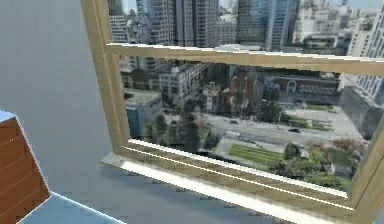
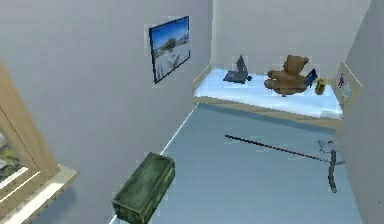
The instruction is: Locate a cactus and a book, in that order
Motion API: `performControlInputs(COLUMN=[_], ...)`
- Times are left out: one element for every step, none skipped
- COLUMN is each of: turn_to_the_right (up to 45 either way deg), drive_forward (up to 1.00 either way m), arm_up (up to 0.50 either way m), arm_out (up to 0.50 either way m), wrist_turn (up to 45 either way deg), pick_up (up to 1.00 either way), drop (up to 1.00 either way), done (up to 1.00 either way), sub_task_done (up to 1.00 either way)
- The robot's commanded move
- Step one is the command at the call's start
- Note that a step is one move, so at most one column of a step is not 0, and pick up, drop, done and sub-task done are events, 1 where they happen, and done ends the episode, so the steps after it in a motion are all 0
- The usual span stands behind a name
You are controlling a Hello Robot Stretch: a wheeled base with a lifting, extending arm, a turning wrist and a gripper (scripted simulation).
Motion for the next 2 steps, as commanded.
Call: performControlInputs(turn_to_the_right=[0.0,-3.0], drive_forward=[0.05,0.00], arm_up=[0.00,0.00], arm_out=[0.00,0.00], wrist_turn=[0.0,0.0], pick_up=[0.00,0.00], drop=[0.00,0.00], done=[0.00,0.00], sub_task_done=[0.00,0.00])
